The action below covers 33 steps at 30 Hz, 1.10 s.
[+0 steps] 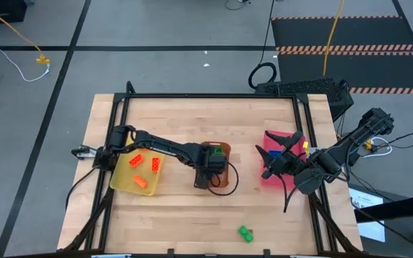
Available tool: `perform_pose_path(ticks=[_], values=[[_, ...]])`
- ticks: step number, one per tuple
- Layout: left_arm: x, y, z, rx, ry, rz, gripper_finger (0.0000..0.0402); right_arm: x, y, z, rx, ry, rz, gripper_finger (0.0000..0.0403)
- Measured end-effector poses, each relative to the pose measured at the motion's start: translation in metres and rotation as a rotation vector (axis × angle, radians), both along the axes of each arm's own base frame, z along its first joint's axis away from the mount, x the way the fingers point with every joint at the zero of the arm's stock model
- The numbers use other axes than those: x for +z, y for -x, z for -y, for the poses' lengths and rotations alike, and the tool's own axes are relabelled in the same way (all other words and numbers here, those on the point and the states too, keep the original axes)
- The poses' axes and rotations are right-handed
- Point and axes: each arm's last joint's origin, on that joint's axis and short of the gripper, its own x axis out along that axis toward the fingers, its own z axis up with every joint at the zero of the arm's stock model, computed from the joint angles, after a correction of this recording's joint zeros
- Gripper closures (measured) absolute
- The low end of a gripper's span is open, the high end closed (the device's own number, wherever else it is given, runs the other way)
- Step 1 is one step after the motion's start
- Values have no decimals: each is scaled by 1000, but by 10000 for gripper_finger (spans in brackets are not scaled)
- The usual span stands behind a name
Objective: Sort & place blocks by color
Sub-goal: Put he blue game piece into the pink bin
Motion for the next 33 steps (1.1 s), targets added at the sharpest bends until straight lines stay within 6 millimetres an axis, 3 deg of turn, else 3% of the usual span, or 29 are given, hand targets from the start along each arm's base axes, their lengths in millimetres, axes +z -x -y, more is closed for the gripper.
perform_pose_path(ticks=[6, 9, 17, 25, 29, 33], values=[[2, -2, 0, 27, 1, 13, 362, 0, 0, 0, 0, 1, -1, 156], [8, -5, 0, 31, -11, 17, 394, 0, 0, 0, 0, 2, -2, 156], [29, -12, 0, 33, -6, 22, 398, 0, 0, 0, 0, 5, -6, 156], [35, -9, 2, 16, 54, -22, 398, -1, 1, 0, 0, 12, -16, 156], [35, -9, 3, -10, 54, -23, 364, -1, 1, 0, 0, 12, -16, 156], [35, -9, 6, -68, 39, -20, 296, -1, 1, 0, 0, 11, -16, 156]])
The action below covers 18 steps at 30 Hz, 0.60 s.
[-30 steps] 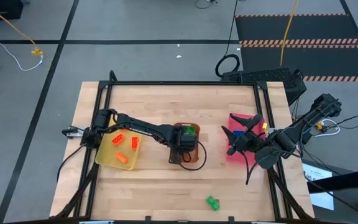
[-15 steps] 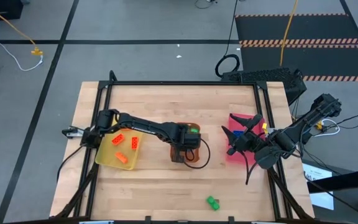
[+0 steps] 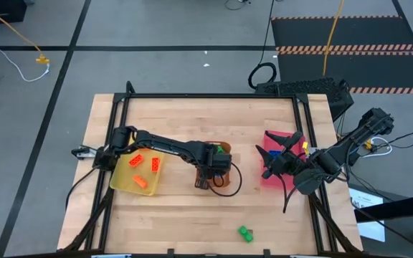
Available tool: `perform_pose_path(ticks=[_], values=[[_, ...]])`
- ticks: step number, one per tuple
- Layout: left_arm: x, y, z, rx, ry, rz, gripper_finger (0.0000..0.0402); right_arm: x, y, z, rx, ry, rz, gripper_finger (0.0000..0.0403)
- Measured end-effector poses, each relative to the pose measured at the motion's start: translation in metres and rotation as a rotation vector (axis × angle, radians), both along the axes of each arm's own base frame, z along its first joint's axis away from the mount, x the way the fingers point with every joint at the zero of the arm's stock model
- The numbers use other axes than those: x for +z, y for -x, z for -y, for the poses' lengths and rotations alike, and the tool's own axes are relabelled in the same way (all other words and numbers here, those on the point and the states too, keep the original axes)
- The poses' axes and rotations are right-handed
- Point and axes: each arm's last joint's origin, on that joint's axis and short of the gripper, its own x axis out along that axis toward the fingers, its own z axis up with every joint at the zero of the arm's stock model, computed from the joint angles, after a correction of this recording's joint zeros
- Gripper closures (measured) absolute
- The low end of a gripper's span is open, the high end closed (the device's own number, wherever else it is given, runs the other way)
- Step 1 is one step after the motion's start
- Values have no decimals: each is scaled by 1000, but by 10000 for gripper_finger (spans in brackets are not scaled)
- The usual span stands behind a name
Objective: Sort & place blocks by color
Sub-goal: Put he blue game piece into the pink bin
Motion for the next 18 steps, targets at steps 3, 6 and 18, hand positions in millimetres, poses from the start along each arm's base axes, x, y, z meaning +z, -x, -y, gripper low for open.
perform_pose_path(ticks=[3, 6, 18], values=[[-2, -2, 5, -33, -2, 30, 234, 0, 0, 0, 0, 0, 0, 156], [-12, 0, 7, -53, -5, 32, 177, 0, 0, 0, -2, -10, 9, 156], [-26, 5, 0, -51, -114, 56, 104, 0, 0, 0, -3, -12, 10, 156]])
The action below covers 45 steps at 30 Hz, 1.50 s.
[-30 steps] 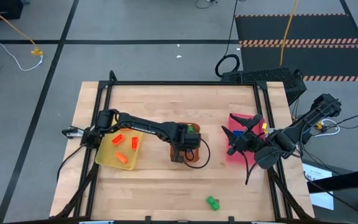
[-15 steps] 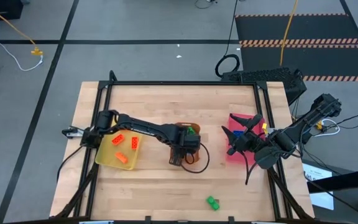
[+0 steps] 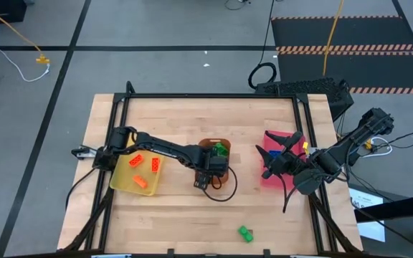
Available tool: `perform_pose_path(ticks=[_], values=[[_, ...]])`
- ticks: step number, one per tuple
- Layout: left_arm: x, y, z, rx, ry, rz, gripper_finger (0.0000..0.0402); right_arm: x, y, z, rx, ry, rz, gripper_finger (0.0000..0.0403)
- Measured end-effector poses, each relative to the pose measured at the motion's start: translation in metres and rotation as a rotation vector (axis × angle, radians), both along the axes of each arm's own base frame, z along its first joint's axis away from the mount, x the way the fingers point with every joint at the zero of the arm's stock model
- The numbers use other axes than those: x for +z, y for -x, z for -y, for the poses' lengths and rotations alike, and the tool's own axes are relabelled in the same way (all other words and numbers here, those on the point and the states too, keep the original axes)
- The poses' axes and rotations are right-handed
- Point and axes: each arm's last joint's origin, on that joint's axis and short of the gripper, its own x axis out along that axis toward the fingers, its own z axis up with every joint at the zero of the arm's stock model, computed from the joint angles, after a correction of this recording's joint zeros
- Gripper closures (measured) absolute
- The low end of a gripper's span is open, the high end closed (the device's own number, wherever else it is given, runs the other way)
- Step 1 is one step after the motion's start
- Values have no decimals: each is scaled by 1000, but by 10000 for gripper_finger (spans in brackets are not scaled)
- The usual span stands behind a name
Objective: Sort & place blocks by color
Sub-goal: Put he blue game piece into the pink bin
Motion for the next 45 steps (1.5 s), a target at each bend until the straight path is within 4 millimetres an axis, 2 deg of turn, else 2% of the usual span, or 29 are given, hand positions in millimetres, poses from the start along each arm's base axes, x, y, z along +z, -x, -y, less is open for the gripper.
perform_pose_path(ticks=[3, 8, 15, 20, 27, 31, 36, 39, 43, 45], values=[[3, 0, 0, -13, -7, -2, 114, 0, 0, 0, 0, 1, -1, 156], [20, 4, -1, -26, -10, 16, 127, 0, 0, 0, 0, 2, -3, 156], [34, 7, -10, -59, -24, 42, 126, -1, -2, 5, -25, 6, -8, 156], [30, 6, -23, -75, -7, 19, 126, -3, -4, 9, -31, 1, -19, 156], [30, 5, -38, 8, 92, 30, 126, -25, -7, 19, -76, 38, -77, 156], [30, 5, -38, 81, 204, 33, 126, -28, -9, 23, -98, 48, -90, 156], [29, 5, -33, 194, 246, 37, 126, -27, -10, 24, -101, 41, -76, 156], [19, 2, -33, 211, 205, 26, 126, -27, -10, 23, -100, 40, -72, 156], [6, 0, -27, 68, 41, -13, 126, -26, -10, 23, -98, 39, -70, 156], [2, -1, -24, 46, 13, -19, 126, -25, -11, 23, -96, 41, -68, 156]])
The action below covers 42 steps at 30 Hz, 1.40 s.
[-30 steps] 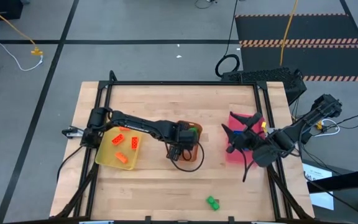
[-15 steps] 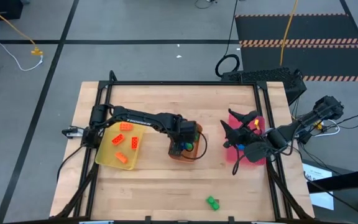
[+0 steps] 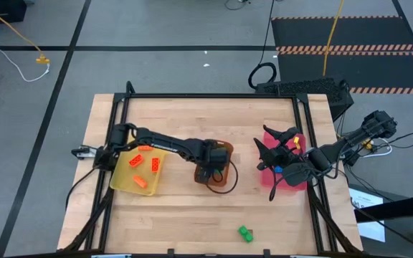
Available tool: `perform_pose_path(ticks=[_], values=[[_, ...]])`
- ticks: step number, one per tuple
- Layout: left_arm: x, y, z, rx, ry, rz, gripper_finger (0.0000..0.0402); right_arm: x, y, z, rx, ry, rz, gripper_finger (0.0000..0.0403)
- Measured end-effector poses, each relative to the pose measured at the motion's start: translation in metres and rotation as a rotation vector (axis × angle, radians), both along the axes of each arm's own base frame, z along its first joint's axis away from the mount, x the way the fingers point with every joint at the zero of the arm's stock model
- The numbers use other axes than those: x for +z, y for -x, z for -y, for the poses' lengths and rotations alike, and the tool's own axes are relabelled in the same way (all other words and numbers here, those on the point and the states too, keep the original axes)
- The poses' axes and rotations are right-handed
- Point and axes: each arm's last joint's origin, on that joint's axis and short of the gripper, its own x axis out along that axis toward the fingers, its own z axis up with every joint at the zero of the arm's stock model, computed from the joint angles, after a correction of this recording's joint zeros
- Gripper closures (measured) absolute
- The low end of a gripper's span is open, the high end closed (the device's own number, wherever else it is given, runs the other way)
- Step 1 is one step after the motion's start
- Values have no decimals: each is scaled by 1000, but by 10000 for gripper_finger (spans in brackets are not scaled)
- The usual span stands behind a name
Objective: Sort & place blocks by color
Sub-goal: Put he blue game piece into the pink bin
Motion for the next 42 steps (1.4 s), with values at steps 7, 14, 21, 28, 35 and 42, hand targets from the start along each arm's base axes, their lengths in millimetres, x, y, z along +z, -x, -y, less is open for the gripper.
perform_pose_path(ticks=[7, 14, 21, 28, 35, 42], values=[[-2, -3, -8, 74, 29, 26, 126, 0, 0, 0, 1, 2, -1, 156], [-6, -4, -12, 75, 100, 21, 126, 0, 0, 0, 1, 1, -1, 156], [-10, -4, -10, 33, 113, -1, 125, 0, 0, 0, 2, 0, 0, 156], [-7, -2, -4, -14, 63, -10, 125, 0, 0, 0, 2, -1, 0, 156], [-8, 5, 3, -81, 77, -86, 125, 0, 0, 0, 2, -1, 0, 156], [-4, 5, -1, 139, 119, -82, 126, 0, 0, 0, 4, -2, -1, 156]])
